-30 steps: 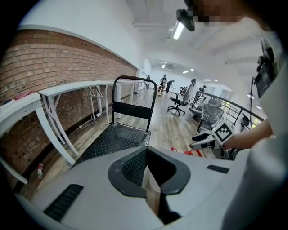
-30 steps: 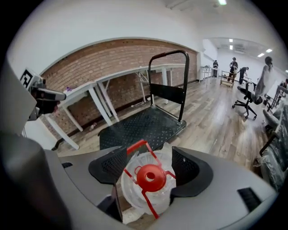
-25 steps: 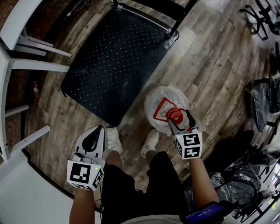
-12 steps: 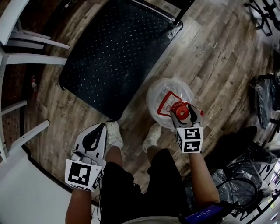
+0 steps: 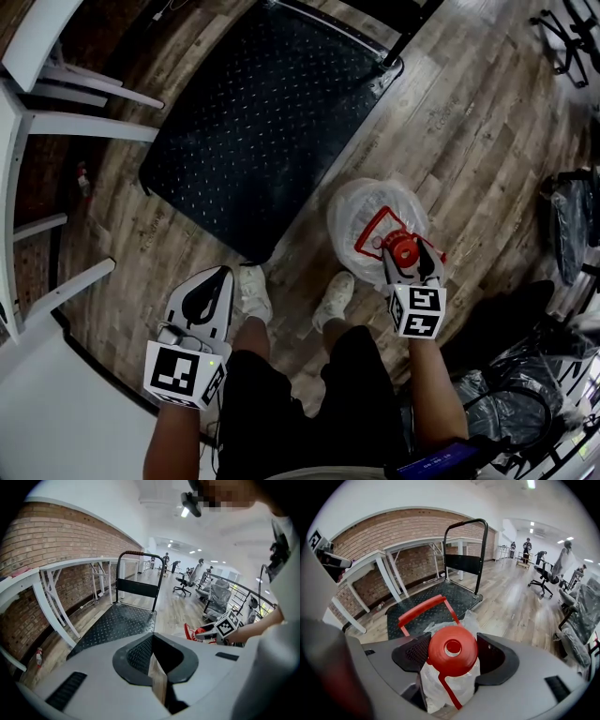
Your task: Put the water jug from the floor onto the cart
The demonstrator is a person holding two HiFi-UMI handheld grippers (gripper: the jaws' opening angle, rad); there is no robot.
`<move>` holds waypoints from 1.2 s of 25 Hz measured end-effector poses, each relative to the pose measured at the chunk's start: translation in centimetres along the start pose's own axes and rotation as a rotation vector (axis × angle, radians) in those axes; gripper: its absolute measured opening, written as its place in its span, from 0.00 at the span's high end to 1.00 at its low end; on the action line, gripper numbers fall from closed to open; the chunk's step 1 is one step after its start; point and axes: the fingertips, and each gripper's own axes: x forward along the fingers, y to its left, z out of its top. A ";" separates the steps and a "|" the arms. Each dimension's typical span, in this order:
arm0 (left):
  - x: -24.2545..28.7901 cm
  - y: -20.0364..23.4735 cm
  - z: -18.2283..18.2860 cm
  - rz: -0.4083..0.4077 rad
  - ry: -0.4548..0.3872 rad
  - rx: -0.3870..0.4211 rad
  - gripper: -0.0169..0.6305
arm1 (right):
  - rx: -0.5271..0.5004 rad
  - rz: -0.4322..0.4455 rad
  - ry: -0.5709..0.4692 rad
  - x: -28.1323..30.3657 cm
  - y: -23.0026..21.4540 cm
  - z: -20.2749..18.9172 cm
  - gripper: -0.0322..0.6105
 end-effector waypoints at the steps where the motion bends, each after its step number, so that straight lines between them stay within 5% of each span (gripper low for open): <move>1: -0.1 0.2 0.1 0.002 -0.004 -0.001 0.97 | 0.008 -0.008 -0.006 -0.5 -0.1 0.2 0.47; 15: -4.7 2.8 5.7 0.030 -0.131 -0.040 0.97 | -0.073 -0.025 -0.069 -10.3 2.0 12.8 0.47; 30: -13.8 14.4 2.9 0.248 -0.177 -0.191 0.97 | -0.234 0.175 -0.139 -8.6 16.7 24.7 0.47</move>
